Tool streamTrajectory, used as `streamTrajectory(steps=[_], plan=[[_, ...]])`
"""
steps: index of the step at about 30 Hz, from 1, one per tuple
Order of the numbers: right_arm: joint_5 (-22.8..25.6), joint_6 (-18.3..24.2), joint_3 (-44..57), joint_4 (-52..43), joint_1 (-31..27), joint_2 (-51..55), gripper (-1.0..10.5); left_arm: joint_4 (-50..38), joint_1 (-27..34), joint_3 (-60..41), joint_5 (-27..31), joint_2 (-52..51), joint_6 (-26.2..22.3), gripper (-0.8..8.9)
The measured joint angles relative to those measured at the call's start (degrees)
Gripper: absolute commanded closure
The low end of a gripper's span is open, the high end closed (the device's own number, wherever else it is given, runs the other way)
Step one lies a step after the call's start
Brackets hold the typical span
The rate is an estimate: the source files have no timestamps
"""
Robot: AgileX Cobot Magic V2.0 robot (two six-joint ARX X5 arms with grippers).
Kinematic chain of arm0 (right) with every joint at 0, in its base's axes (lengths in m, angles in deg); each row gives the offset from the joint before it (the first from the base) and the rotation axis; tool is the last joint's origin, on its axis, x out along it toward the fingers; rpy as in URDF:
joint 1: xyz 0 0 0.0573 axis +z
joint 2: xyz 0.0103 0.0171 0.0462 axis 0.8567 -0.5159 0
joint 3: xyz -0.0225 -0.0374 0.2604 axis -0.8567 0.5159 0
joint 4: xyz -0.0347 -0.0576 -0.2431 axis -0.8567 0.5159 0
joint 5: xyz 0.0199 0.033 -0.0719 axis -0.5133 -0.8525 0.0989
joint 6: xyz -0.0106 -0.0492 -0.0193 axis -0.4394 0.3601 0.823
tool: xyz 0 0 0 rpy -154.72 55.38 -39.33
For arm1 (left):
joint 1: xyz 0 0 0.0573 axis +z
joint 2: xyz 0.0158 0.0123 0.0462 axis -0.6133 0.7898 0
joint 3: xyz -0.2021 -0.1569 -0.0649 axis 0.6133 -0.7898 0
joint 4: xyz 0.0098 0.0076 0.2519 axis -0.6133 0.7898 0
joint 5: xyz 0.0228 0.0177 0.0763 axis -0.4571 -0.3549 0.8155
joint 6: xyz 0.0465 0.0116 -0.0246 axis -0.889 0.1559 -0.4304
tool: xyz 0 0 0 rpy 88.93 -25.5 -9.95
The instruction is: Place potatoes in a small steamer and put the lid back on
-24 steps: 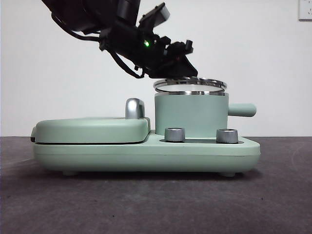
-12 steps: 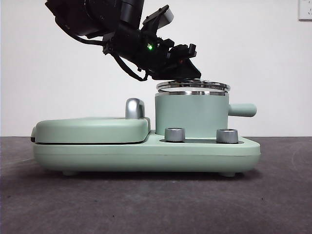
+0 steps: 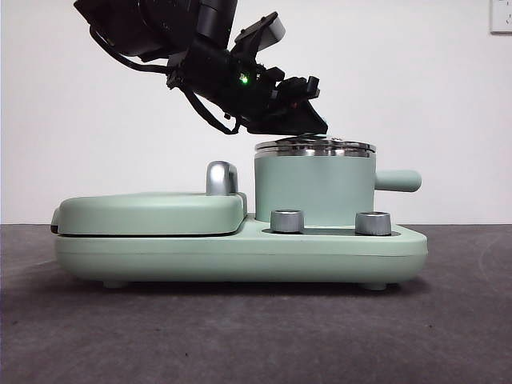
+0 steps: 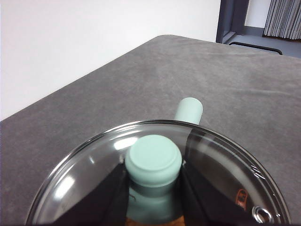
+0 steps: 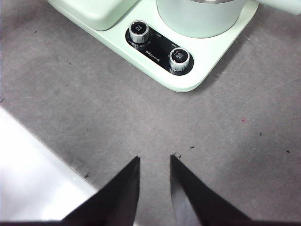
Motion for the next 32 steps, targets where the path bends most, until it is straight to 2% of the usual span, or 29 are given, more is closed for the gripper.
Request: streamTrajectory(steps=[32], plan=[[0.0,0.0,0.0,-0.7,0.0,0.0,8.5,2.4,0.1,0.7,-0.1,-0.1,-0.6,8.05]])
